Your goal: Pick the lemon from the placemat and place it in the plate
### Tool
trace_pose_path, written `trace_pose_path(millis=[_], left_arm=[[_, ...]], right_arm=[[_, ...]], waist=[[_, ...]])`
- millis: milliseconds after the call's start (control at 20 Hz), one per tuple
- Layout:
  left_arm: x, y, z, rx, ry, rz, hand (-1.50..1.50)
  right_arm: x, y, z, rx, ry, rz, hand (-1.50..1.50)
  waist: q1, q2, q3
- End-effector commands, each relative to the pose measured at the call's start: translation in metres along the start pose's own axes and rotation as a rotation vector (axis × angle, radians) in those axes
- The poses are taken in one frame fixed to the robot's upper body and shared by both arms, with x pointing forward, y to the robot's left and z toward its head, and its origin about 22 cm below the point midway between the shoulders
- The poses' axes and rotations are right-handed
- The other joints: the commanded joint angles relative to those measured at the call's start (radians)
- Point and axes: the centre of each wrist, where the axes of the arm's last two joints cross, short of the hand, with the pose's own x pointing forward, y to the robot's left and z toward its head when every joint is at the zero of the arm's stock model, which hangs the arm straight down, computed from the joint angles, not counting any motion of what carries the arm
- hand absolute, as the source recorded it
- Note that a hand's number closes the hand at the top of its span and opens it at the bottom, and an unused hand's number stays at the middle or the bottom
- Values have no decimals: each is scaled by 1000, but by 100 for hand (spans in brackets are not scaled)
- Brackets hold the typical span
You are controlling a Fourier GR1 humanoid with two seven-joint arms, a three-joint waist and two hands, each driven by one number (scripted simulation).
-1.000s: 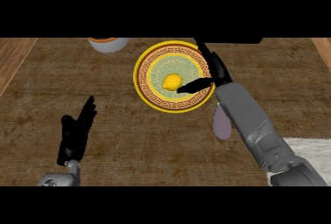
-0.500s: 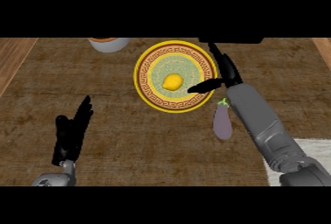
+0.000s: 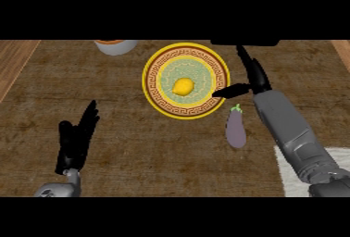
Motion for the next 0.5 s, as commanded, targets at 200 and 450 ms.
trace_pose_path(millis=[200,450], left_arm=[[3,5,12,11,-8,-22,0],[8,-8,-7,-9,4,4,0]], right_arm=[[-25,-28,16,-74,15,1,-150],[-16,-37,8,-139,49,26,-150]], waist=[[7,0,1],[3,2,0]])
